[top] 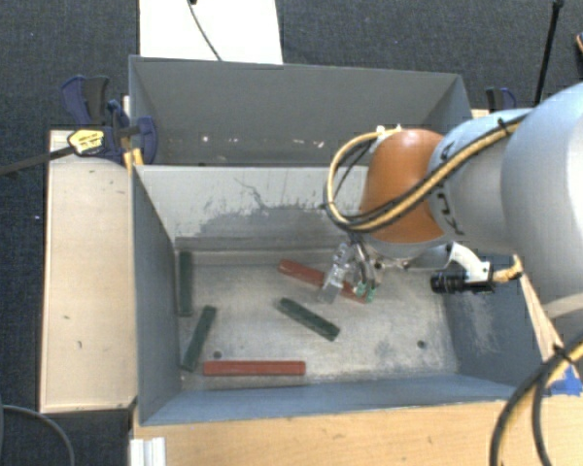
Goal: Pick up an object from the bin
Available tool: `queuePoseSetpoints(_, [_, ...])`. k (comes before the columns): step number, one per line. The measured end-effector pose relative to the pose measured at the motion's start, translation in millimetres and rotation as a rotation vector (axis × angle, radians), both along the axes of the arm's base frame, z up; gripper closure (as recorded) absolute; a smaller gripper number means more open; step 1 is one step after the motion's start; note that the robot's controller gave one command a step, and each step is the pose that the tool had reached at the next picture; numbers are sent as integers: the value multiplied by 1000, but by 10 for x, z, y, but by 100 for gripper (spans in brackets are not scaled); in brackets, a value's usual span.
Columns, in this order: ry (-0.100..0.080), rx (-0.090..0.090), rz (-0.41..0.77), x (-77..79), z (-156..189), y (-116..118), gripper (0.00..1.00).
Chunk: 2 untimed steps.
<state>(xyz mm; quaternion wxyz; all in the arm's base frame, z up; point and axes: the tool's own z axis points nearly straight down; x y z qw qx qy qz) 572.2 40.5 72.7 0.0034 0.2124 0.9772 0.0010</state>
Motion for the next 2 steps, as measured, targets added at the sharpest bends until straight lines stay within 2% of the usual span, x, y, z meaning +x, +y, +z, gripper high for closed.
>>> queuePoseSetpoints(1, [0, 0, 0, 0, 0, 0, 100])
queuePoseSetpoints(2, [-1, 1, -40, -307, 1245, -6, 100])
